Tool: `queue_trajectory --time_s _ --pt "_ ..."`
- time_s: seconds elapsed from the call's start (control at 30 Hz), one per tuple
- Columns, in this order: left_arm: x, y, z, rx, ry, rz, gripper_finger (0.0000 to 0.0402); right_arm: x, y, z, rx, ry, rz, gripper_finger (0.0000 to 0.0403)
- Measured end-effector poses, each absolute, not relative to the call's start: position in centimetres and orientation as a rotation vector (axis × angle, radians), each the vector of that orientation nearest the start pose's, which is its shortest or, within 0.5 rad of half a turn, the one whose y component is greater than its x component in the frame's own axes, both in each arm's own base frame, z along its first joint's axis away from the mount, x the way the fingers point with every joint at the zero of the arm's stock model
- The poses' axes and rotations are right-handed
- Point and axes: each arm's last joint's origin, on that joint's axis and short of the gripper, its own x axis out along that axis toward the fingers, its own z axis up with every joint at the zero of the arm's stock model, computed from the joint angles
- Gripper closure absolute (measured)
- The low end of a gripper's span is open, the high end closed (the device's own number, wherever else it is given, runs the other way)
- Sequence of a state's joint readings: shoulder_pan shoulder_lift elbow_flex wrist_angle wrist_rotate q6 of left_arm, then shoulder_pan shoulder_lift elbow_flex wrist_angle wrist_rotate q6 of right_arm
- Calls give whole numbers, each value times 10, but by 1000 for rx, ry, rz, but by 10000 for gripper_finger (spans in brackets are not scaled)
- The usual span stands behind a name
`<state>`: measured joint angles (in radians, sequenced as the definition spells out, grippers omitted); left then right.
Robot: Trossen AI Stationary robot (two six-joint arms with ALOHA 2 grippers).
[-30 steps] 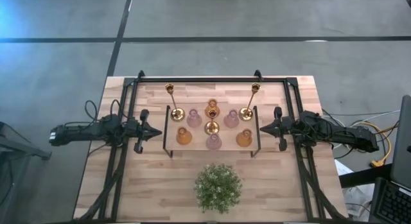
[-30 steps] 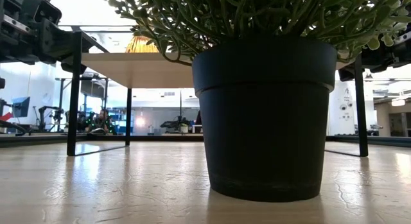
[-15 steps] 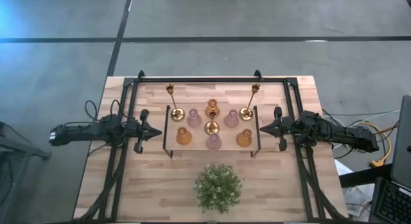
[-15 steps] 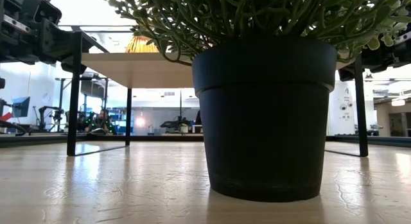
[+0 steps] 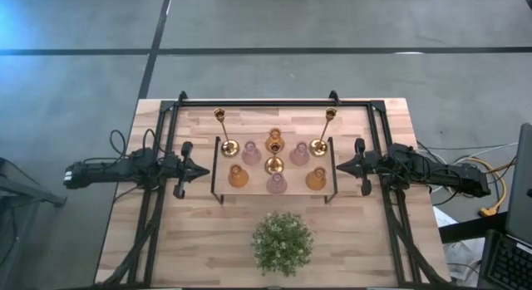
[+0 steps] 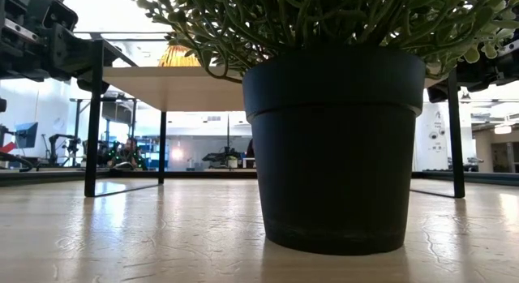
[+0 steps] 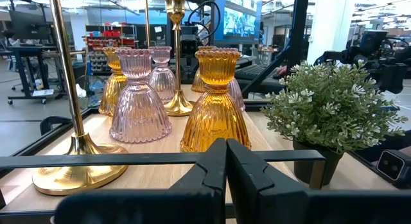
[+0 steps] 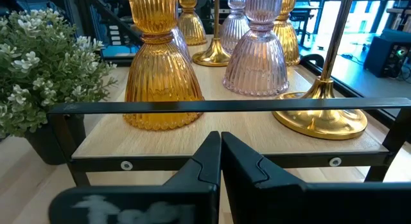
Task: Pick & Place candle stick holders
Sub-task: Return to Home Position
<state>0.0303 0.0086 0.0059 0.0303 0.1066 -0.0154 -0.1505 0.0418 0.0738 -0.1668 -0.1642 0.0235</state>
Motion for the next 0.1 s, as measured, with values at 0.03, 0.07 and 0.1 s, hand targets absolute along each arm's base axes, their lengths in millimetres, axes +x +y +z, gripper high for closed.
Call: queue_trajectory --time_s 0.03,0.07,0.1 --pt "98 0 168 -14 -27 -77 387 94 -10 169 45 133 12 394" --pt "98 0 168 -14 -27 -77 387 94 -10 169 46 133 12 394" --pt "98 0 168 -14 -27 -77 387 94 -10 169 46 133 12 394"
